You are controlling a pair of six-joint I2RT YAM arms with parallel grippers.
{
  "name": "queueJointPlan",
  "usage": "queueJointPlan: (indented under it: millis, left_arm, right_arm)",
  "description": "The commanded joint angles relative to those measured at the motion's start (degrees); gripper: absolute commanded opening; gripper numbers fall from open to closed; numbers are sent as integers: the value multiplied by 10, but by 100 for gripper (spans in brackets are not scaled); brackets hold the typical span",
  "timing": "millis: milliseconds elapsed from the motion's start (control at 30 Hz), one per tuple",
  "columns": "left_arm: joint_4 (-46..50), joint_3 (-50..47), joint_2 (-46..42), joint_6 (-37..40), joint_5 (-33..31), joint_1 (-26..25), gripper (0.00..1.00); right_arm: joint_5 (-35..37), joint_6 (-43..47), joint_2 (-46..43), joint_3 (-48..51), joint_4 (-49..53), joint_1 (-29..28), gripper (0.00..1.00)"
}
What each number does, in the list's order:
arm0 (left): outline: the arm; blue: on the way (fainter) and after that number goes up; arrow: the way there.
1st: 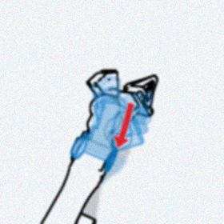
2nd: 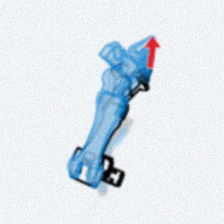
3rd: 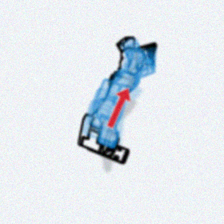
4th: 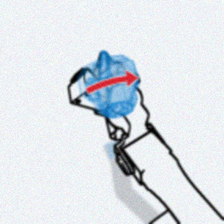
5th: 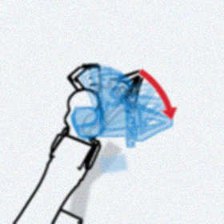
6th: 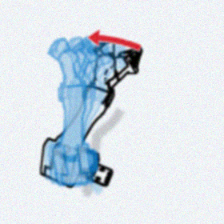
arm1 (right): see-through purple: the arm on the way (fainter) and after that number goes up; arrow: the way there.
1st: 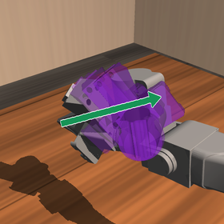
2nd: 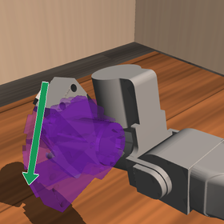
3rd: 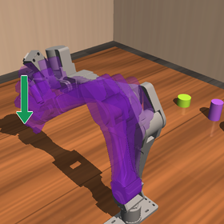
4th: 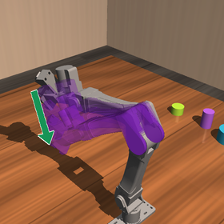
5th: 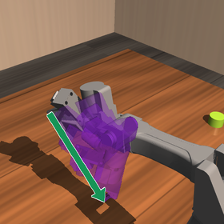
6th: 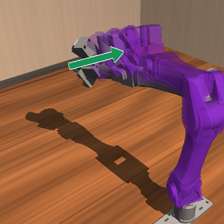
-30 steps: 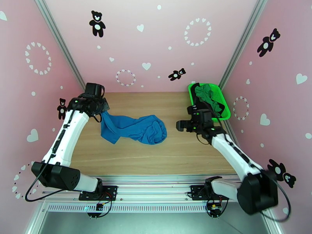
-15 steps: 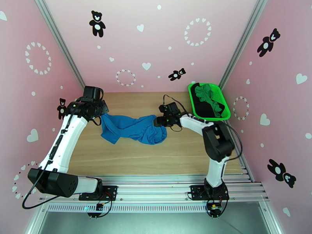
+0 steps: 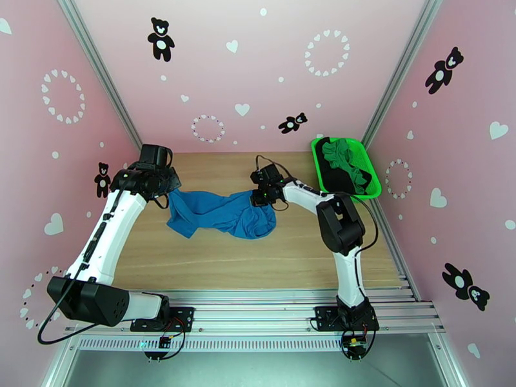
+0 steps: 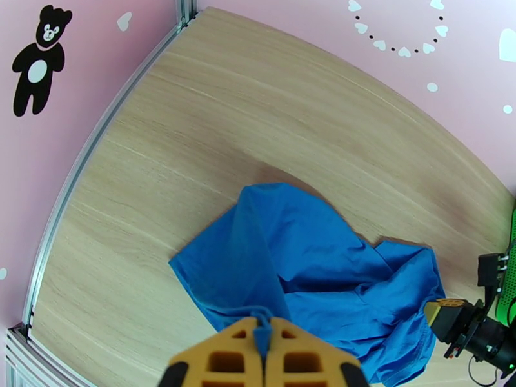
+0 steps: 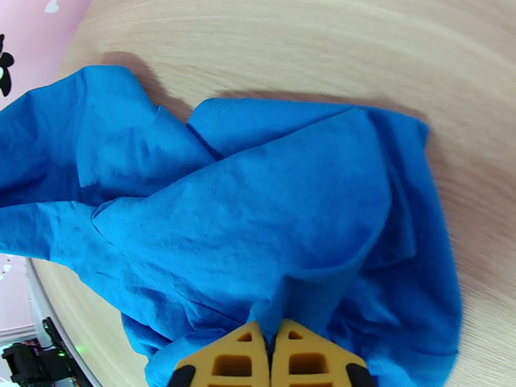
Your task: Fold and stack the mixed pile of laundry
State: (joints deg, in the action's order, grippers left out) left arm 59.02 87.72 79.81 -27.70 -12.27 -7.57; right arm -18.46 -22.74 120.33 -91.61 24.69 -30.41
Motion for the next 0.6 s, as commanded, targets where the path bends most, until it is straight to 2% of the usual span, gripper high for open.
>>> queueJointPlan:
  millis: [0, 133, 233, 433, 567]
  left_arm:
    - [13, 11, -22, -3, -15, 5, 0]
    - [40, 46, -37, 4, -41, 5, 0]
    - [70, 93, -38, 11, -56, 5, 0]
    - [119, 235, -19, 27, -56, 5, 0]
    - [152, 332, -11, 26, -36, 5, 0]
  right_arm:
    - [62, 52, -126, -39, 85, -1, 0]
    - [113, 106, -282, -43, 129, -1, 0]
    - [123, 148, -375, -42, 158, 4, 0]
    - [84, 230, -492, -48, 203, 9, 0]
    - [52, 247, -541, -76, 236, 9, 0]
